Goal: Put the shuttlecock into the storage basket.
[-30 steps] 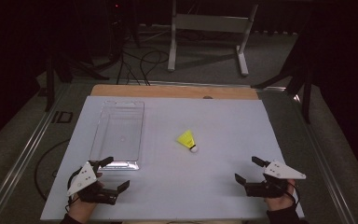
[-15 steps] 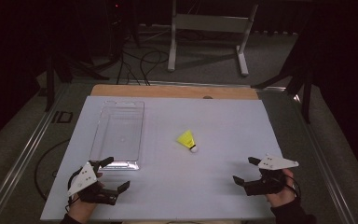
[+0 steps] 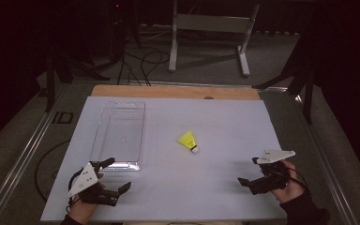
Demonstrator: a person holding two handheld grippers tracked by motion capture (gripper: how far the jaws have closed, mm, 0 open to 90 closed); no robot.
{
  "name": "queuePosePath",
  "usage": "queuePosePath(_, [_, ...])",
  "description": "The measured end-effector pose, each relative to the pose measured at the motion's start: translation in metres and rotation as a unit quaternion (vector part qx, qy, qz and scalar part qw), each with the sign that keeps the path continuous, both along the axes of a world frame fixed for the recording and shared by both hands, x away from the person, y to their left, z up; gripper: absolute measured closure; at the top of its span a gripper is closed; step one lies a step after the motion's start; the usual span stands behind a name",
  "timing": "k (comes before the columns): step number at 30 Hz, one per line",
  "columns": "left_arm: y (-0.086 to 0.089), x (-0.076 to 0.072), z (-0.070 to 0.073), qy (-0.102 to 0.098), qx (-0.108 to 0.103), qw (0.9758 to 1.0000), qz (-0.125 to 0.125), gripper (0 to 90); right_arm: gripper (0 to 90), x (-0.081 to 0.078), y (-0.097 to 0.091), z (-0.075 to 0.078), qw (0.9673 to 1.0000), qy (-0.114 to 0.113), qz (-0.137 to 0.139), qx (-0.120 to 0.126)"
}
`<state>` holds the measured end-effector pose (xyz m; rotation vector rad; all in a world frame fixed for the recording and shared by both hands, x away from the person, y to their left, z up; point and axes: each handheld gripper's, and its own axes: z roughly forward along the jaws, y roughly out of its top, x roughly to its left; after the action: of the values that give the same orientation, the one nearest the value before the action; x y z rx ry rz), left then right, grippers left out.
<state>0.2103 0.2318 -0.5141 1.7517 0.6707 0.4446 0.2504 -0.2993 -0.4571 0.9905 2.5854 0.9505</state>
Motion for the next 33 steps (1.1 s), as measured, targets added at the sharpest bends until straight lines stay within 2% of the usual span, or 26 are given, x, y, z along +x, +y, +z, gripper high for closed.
queuePosePath(6, [0.0, 0.0, 0.0, 0.0, -0.001, 1.0, 0.0, 0.3, 7.3, 0.005, 0.002, 0.002, 0.9993, 0.034, 0.005, -0.014])
queuePosePath(8, [0.0, 0.0, 0.0, 0.0, -0.001, 1.0, 0.0, 0.3, 7.3, 0.008, 0.003, 0.001, 0.9987, 0.044, 0.004, -0.027])
queuePosePath(9, [0.0, 0.0, 0.0, -0.001, -0.001, 1.0, 0.0, 0.3, 7.3, 0.009, 0.003, 0.001, 0.9978, 0.059, 0.003, -0.029])
queuePosePath(12, [0.0, 0.0, 0.0, -0.001, 0.0, 1.0, 0.001, 0.3, 7.3, 0.013, 0.004, -0.001, 0.9954, 0.083, 0.0, -0.048])
queuePosePath(19, [0.0, 0.0, 0.0, -0.001, 0.0, 1.0, 0.001, 0.3, 7.4, 0.02, 0.008, 0.0, 0.9917, 0.102, -0.007, -0.079])
queuePosePath(27, [0.0, 0.0, 0.0, -0.001, 0.002, 1.0, 0.002, 0.3, 7.5, 0.029, 0.013, 0.001, 0.984, 0.141, -0.016, -0.108])
queuePosePath(28, [0.0, 0.0, 0.0, -0.001, 0.002, 1.0, 0.002, 0.3, 7.5, 0.029, 0.013, 0.001, 0.984, 0.141, -0.016, -0.108])
queuePosePath(29, [0.0, 0.0, 0.0, 0.0, 0.001, 1.0, 0.001, 0.3, 7.5, 0.031, 0.014, -0.001, 0.9804, 0.155, -0.017, -0.12])
queuePosePath(31, [0.0, 0.0, 0.0, 0.0, 0.002, 1.0, 0.002, 0.3, 7.5, 0.033, 0.015, -0.002, 0.9782, 0.166, -0.018, -0.124])
queuePosePath(33, [0.0, 0.0, 0.0, -0.001, 0.001, 1.0, 0.002, 0.3, 7.7, 0.034, 0.018, -0.003, 0.9743, 0.176, -0.017, -0.139])
